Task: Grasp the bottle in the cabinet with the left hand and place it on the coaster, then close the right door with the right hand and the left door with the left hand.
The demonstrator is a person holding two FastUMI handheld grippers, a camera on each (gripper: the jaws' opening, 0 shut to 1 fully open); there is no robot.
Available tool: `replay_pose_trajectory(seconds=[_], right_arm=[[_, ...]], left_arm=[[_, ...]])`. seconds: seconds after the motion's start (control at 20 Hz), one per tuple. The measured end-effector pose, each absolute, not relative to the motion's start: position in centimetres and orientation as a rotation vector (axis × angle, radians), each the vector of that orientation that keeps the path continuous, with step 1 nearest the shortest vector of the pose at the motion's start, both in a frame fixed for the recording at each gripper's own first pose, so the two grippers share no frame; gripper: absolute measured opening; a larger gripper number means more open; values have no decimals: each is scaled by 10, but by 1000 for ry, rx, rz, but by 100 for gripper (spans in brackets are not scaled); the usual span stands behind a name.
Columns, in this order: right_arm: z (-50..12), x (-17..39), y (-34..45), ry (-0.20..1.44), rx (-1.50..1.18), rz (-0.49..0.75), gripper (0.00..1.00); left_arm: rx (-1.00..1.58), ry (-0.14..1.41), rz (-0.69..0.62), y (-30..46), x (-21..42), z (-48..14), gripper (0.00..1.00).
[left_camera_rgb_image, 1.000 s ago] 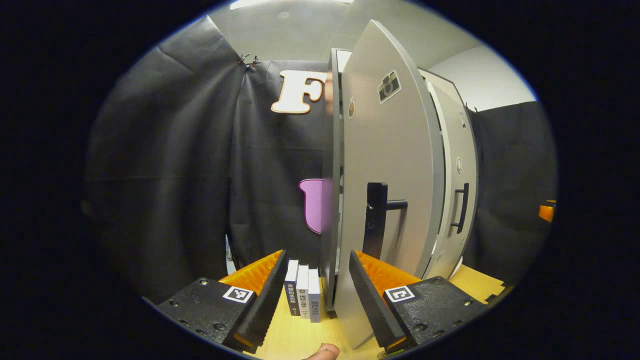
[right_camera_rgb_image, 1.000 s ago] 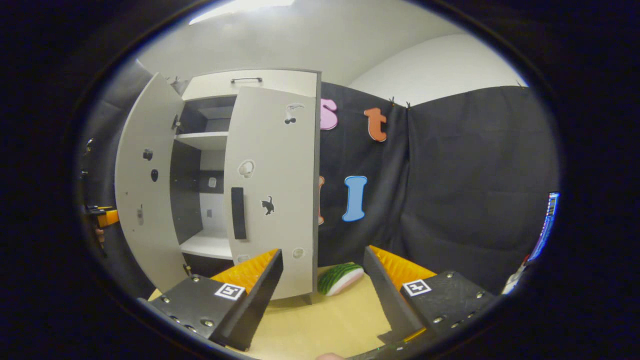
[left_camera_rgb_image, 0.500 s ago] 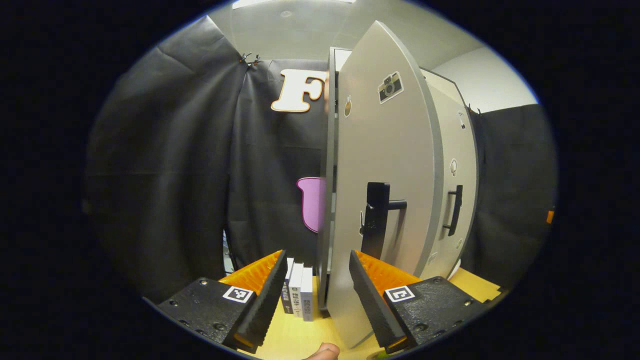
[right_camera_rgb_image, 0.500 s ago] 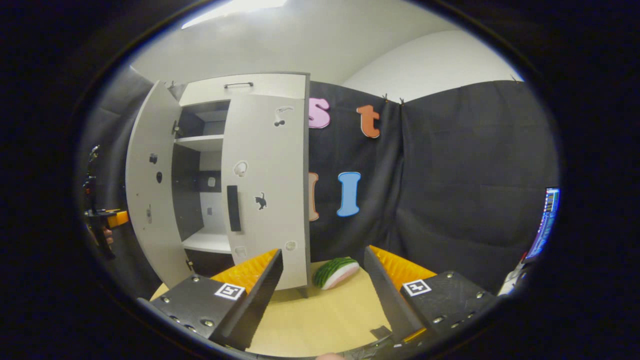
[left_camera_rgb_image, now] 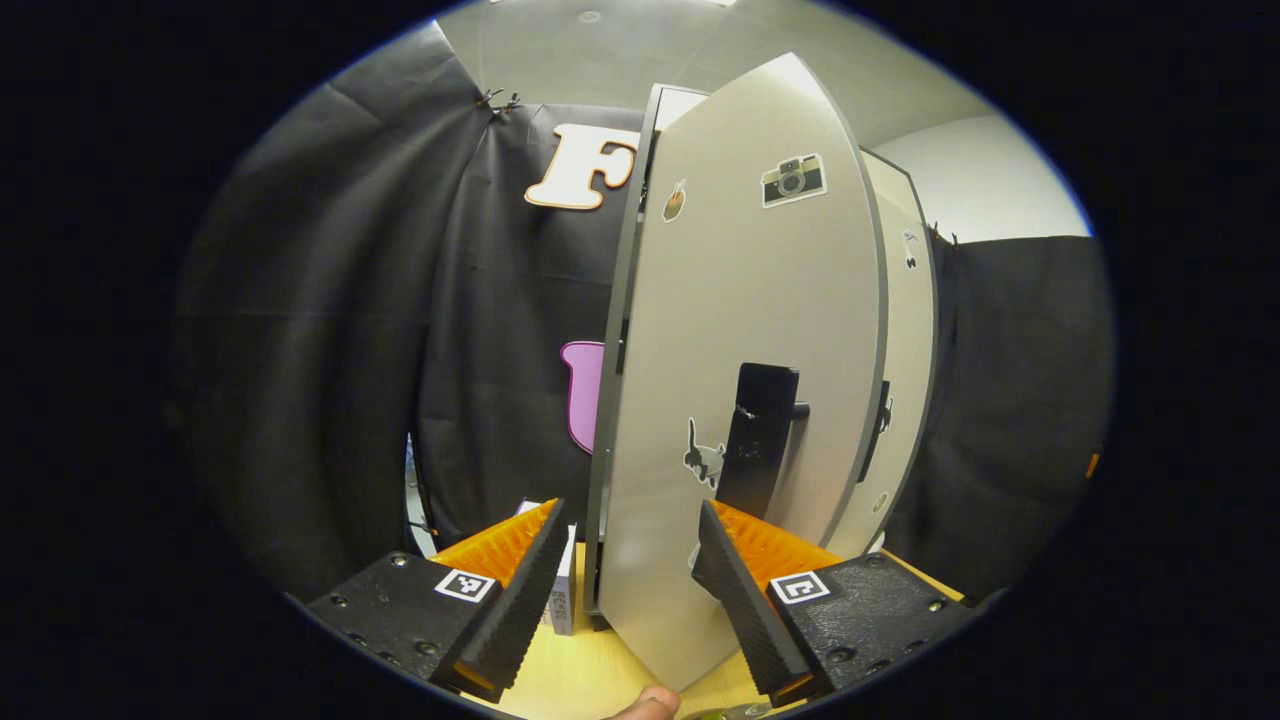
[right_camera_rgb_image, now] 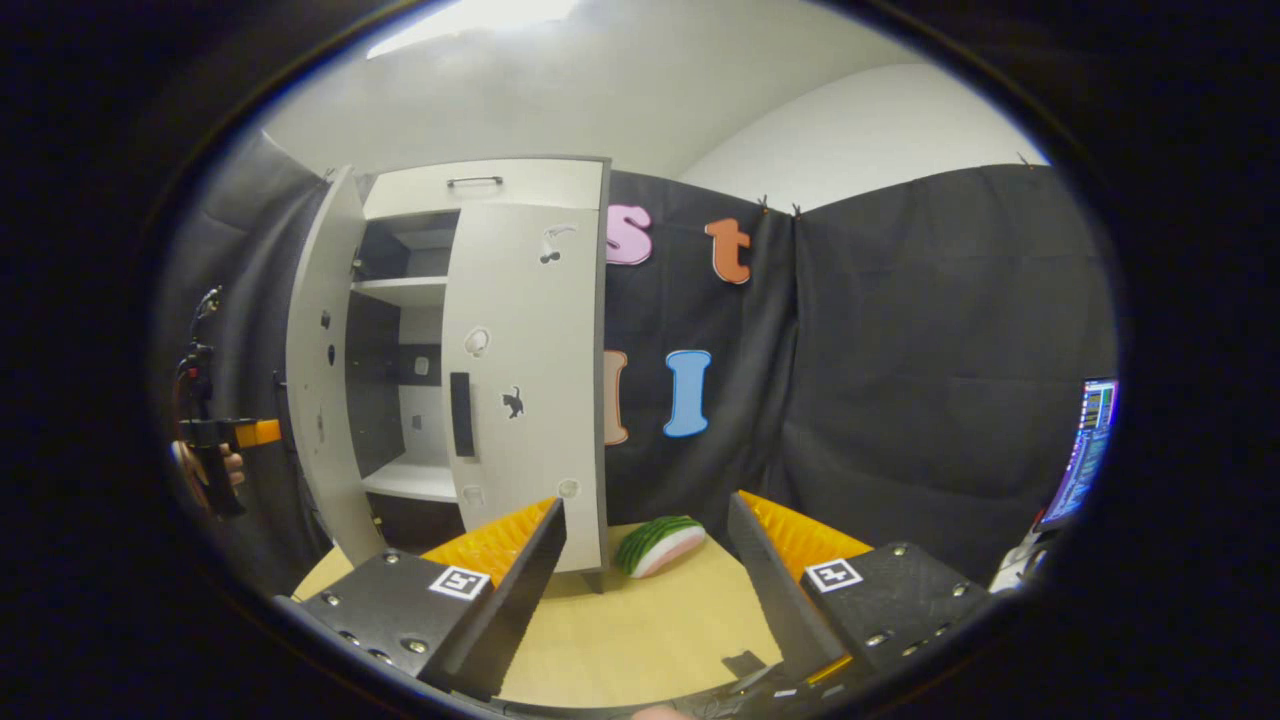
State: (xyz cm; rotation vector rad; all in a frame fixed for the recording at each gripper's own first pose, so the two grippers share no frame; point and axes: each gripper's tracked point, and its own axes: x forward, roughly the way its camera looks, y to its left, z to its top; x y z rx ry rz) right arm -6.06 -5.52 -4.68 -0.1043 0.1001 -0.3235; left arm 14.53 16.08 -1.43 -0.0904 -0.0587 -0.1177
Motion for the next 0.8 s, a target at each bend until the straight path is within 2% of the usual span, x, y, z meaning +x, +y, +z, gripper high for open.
replay_pose_trajectory(seconds=[0.05, 0.1, 0.15, 0.2, 0.8], right_arm=[[-47, -65, -57, 101, -103, -328, 94], [-47, -70, -57, 102, -103, -331, 99], [-47, -73, -57, 100, -105, -332, 94], [-45, -76, -57, 97, -106, -331, 99], [-44, -67, -24, 98, -93, -258, 99]], left_arm=[[-92, -57, -110, 161, 146, -15, 85], [-100, -59, -101, 161, 147, -15, 85], [-110, -59, -94, 162, 148, -14, 85], [-123, -59, -95, 161, 149, -15, 85], [7, -75, -97, 140, 159, -13, 85]])
